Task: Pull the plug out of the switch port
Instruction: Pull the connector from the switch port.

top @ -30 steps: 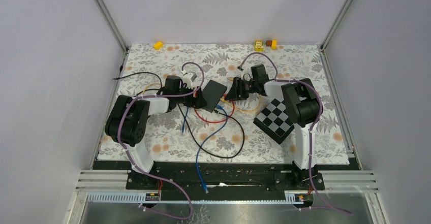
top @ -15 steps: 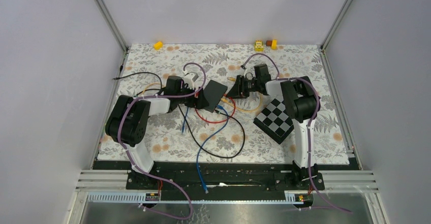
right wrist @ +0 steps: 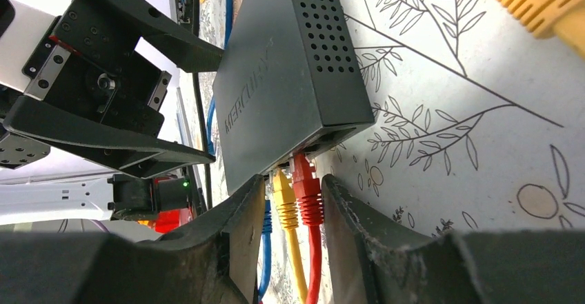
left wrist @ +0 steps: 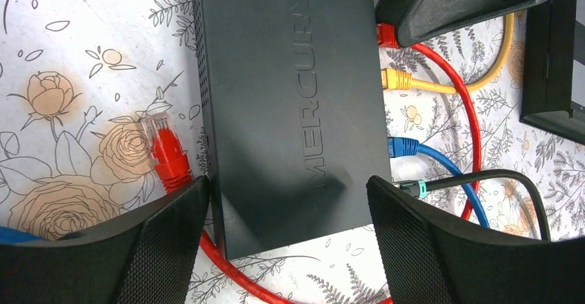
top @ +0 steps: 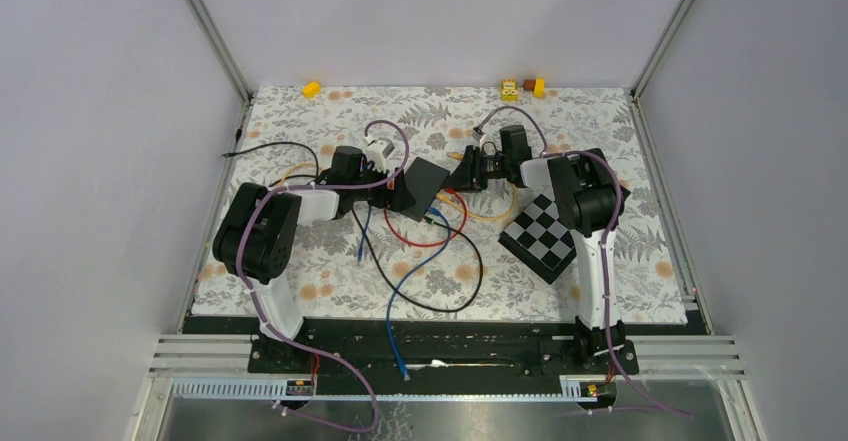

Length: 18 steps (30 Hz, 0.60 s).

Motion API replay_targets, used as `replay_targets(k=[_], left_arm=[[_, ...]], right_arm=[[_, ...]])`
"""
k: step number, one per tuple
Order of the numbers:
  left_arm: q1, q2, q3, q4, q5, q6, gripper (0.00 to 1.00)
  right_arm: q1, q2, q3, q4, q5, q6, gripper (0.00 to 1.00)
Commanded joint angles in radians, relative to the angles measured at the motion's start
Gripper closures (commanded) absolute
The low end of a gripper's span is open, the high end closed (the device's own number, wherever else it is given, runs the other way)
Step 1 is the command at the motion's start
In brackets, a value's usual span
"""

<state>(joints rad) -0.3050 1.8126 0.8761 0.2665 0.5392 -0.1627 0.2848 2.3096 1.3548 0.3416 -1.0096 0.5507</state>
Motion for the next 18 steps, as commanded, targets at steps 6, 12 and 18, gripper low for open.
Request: replay_targets(k=[6, 12, 18], left_arm=[[-0.026, -0.002, -0.031, 0.047, 0.006, -0.008, 0.11], [-0.034, -0.015, -0.052, 0.058, -0.021, 0.019, 0.07], [-0.039, -0.007, -0.058, 0.070, -0.028, 0.016, 0.06]], right_arm=[[0.002, 0.014, 0.007, -0.149, 0.039, -0.178, 0.56], [0.002, 0.020, 0.029, -0.191, 0.038, -0.209, 0.56], [0.002, 0.021, 0.034, -0.190, 0.031, -0.220, 0.57]])
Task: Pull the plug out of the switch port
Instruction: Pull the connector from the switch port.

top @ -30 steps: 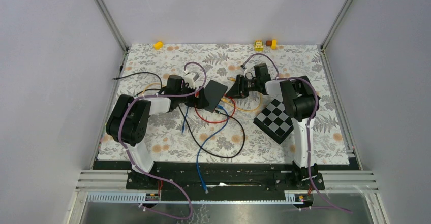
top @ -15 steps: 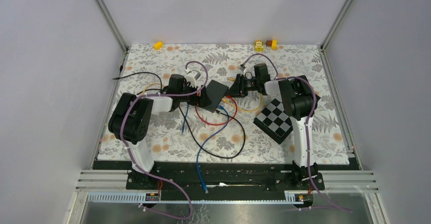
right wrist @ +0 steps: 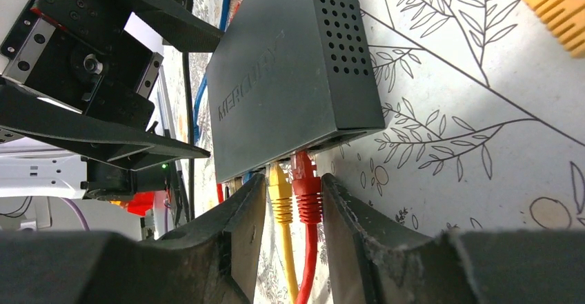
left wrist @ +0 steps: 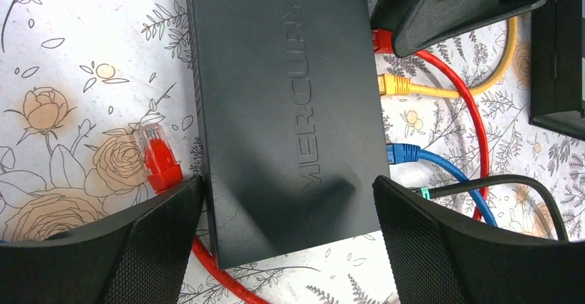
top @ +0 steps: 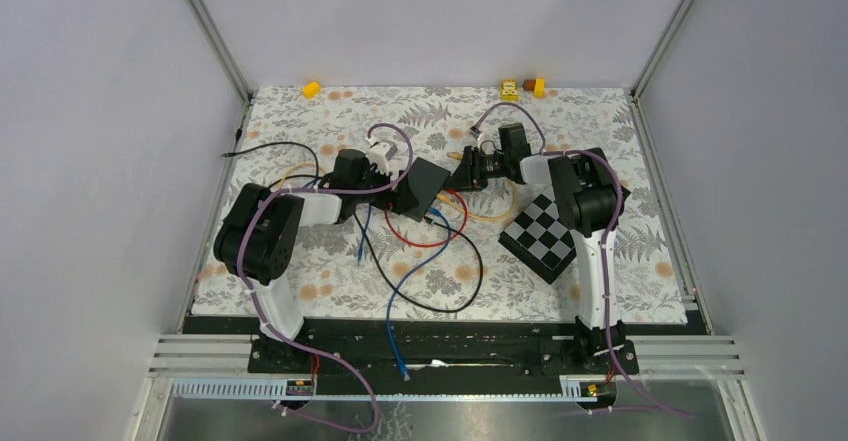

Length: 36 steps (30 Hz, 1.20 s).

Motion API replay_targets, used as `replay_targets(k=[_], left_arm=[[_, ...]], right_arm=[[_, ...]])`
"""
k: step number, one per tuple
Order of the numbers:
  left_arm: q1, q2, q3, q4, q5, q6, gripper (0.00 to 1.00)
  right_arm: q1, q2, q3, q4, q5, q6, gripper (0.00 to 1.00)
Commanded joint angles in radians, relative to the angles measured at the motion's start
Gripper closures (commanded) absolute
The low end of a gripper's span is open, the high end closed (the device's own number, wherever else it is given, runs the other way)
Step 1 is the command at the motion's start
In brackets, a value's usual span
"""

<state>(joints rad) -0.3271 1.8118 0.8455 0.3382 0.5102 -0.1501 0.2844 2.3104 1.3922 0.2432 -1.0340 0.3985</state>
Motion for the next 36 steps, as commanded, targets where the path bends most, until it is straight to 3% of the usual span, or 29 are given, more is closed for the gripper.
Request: replay_targets(k=[1, 19, 36], left_arm=[[-0.017, -0.002, -0.026, -0.003, 0.004, 0.000, 0.06], [-0.021, -0.030, -0.052, 0.023, -0.027, 0.010, 0.03], [-0.047, -0.034, -0.056, 0.021, -0.018, 0.010, 0.01]], right_arm=[[0.002, 0.020, -0.003, -0.096, 0.055, -0.078, 0.57], [0.001, -0.001, 0.060, -0.366, 0.083, -0.256, 0.56], [0.004, 0.002, 0.006, -0.221, 0.074, -0.125, 0.60]])
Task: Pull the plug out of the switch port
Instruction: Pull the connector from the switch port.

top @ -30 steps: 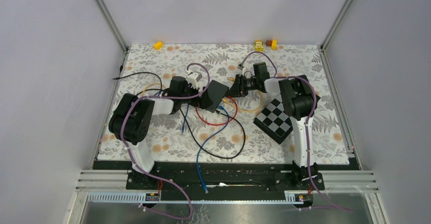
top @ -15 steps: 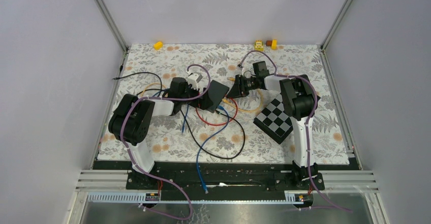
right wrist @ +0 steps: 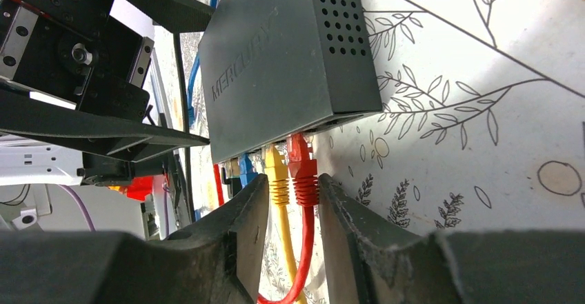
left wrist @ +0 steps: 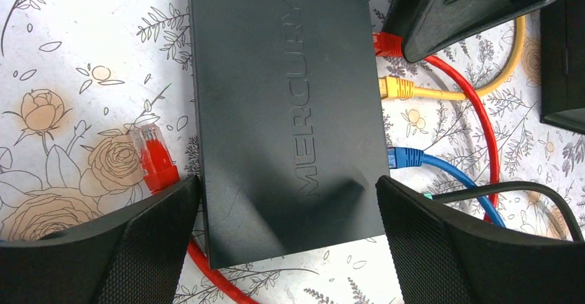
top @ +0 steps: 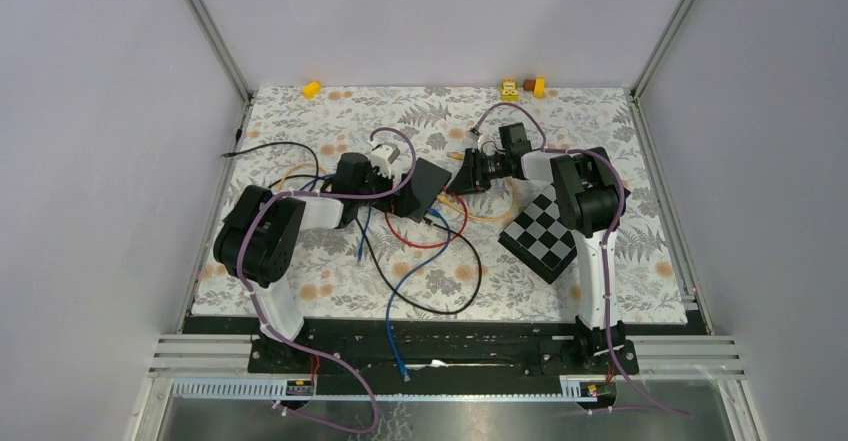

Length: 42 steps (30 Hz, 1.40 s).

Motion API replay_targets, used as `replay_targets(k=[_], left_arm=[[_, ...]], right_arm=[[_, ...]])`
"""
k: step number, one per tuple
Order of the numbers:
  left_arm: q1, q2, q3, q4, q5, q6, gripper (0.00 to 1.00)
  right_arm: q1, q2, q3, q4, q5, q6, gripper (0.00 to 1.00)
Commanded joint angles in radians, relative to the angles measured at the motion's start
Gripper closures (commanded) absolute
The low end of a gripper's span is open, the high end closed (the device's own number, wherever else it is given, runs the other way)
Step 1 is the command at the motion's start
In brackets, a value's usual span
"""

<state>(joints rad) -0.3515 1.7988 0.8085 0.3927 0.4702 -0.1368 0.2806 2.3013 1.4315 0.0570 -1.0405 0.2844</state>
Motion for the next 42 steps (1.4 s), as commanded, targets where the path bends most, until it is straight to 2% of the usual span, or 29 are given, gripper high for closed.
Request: replay_targets(k=[1, 8, 11, 17, 27, 42], left_arm=[[-0.023, -0.023, -0.018, -0.035, 0.019, -0.002, 0.01], [-0.023, -0.031, -0.031, -0.019, -0.004, 0.001, 0.01], [-0.022, -0.031, -0.029, -0.019, -0.001, 0.000, 0.01], [-0.027, -0.019, -0.031, -0.001, 0.029, 0.001, 0.01], [-0.030, -0.006, -0.030, 0.007, 0.051, -0.004, 0.02], [-0.031, -0.007, -0.032, 0.001, 0.055, -0.010, 0.02]], right_arm=[[0.008, 0.013, -0.030, -0.040, 0.080, -0.015, 0.61], [0.005, 0.043, 0.057, -0.231, 0.080, -0.083, 0.61], [0.004, 0.040, 0.063, -0.259, 0.096, -0.084, 0.60], [0.010, 0.049, 0.020, -0.114, 0.095, 0.039, 0.58], [0.024, 0.079, 0.026, 0.060, 0.098, 0.130, 0.59], [0.034, 0.095, 0.022, 0.104, 0.015, 0.110, 0.62]])
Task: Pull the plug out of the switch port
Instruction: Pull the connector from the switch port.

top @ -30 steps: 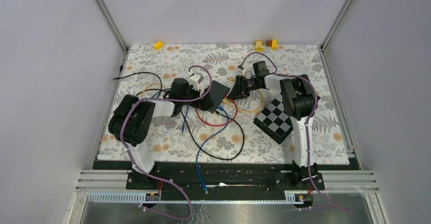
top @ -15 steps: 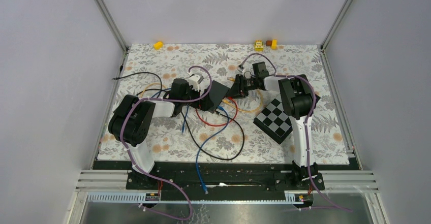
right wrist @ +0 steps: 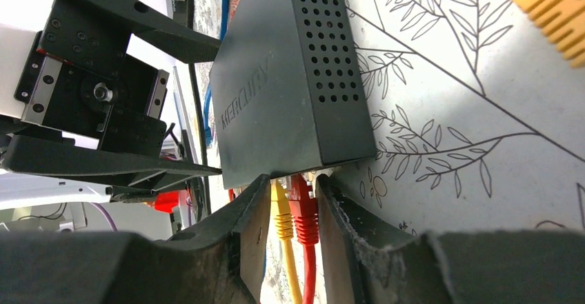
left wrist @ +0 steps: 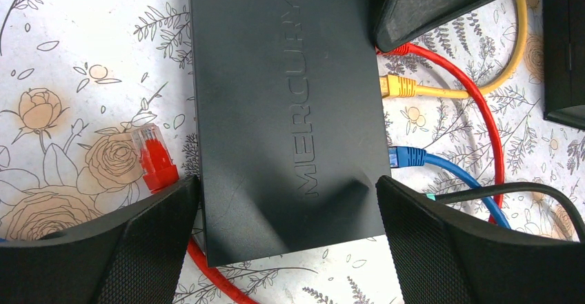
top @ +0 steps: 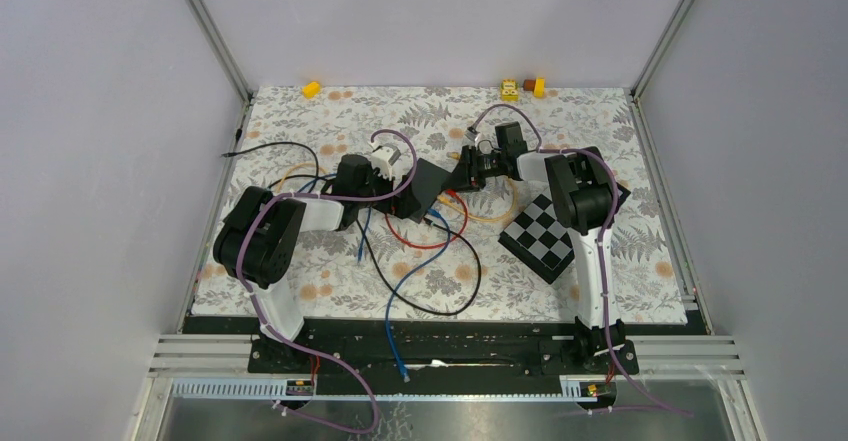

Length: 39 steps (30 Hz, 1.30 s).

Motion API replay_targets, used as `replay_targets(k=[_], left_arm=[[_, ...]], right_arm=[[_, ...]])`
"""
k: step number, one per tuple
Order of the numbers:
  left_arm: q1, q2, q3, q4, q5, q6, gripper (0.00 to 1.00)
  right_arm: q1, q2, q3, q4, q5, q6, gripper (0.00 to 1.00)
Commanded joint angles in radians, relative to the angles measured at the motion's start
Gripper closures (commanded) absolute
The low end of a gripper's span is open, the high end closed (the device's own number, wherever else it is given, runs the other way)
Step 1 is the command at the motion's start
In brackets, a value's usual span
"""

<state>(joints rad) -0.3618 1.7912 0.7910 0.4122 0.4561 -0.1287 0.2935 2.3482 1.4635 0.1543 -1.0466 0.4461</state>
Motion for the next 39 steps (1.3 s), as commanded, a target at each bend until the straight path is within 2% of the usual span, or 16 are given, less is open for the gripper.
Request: replay_targets(k=[1, 10, 25, 39], left_arm=[[-0.022, 0.002, -0.013, -0.019, 0.069, -0.018, 0.02], [-0.021, -0.001, -0.013, -0.023, 0.066, -0.014, 0.02], [-0.022, 0.005, -0.013, -0.021, 0.066, -0.013, 0.02], [-0.021, 0.004, -0.017, -0.015, 0.075, -0.016, 0.02]], right_arm=[[0.020, 0.049, -0.008, 0.006, 0.007, -0.061, 0.62], [0.016, 0.069, 0.041, -0.033, -0.056, -0.127, 0.63], [-0.001, 0.105, 0.076, -0.030, -0.106, -0.128, 0.70], [-0.008, 0.121, 0.106, -0.019, -0.136, -0.129, 0.71]])
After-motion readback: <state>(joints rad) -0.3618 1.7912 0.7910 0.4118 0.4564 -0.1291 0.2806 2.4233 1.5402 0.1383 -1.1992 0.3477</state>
